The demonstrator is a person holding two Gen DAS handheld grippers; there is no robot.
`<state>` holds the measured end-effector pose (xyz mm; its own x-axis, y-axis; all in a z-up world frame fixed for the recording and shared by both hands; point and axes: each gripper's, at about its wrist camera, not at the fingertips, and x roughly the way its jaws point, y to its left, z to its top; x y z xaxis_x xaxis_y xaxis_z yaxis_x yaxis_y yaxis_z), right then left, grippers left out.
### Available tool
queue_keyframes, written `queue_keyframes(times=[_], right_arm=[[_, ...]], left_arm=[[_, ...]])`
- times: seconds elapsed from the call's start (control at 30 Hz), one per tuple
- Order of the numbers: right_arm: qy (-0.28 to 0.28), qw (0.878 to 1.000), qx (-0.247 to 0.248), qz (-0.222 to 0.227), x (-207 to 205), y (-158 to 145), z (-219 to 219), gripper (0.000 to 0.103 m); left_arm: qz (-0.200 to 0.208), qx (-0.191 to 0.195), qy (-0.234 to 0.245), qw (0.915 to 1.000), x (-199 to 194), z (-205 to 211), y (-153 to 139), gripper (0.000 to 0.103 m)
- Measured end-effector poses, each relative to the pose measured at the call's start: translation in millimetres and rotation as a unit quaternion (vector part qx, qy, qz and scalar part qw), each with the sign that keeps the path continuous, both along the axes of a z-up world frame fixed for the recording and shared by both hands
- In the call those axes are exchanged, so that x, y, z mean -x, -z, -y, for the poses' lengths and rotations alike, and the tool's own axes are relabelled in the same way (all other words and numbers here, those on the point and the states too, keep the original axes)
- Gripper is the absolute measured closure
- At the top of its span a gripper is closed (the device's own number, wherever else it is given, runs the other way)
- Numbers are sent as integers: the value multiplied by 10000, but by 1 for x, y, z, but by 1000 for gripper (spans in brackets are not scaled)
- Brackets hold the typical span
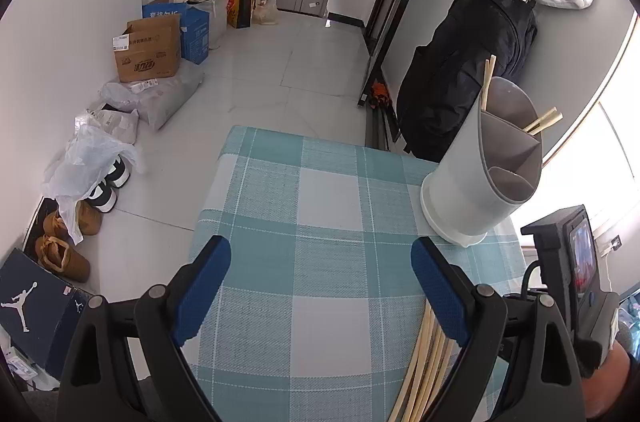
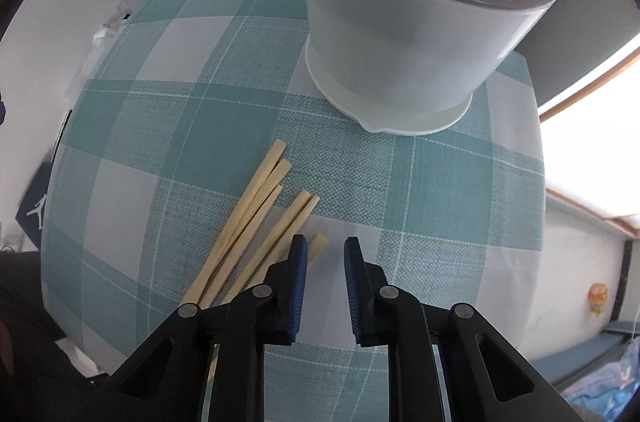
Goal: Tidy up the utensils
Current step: 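Close the right tool on a wooden chopstick on the cloth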
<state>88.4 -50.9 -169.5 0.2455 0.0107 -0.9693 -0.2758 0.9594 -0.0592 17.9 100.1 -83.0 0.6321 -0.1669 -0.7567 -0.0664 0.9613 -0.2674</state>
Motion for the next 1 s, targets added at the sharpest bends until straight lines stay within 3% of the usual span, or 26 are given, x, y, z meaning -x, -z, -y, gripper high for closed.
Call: queue_keyframes(times=[0.17, 0.27, 0.37, 0.5, 0.57, 0.63, 0.7, 0.73, 0.8, 1.0], right_arm=[[381, 9977, -442, -331, -6, -2, 23, 94], [864, 9883, -1022, -732, -12, 4, 47, 91], [988, 9843, -1162, -885, -16, 4, 55, 91], [947, 9875, -844, -938, -27, 7, 40, 91], [860, 9899, -660, -915, -24, 6, 27, 84], [640, 9932, -469, -857, -21, 5, 12, 65], [440, 9966, -21, -694, -15, 7, -6, 63], [316, 9978, 193, -546, -11, 7, -14, 67], [210, 9987, 111, -441, -6, 5, -20, 82], [425, 9989, -140, -167, 5, -2, 0, 92]], left_arm=[[-14, 56, -20, 10000, 1, -2, 0, 14], [-41, 82, -28, 10000, 0, -3, 0, 14], [-98, 96, -37, 9999, -1, -3, 2, 14], [-142, 139, -27, 9998, -2, -1, 4, 14], [-133, 102, -17, 9999, -1, 0, 3, 14], [-134, 54, -11, 9999, -1, 1, 4, 14], [-162, 17, -6, 9999, -2, 2, 6, 14], [-183, 4, -1, 9998, -2, 3, 7, 14], [-222, -36, 6, 9997, -1, 3, 9, 14], [-274, -179, -70, 9994, 1, 0, 13, 14]])
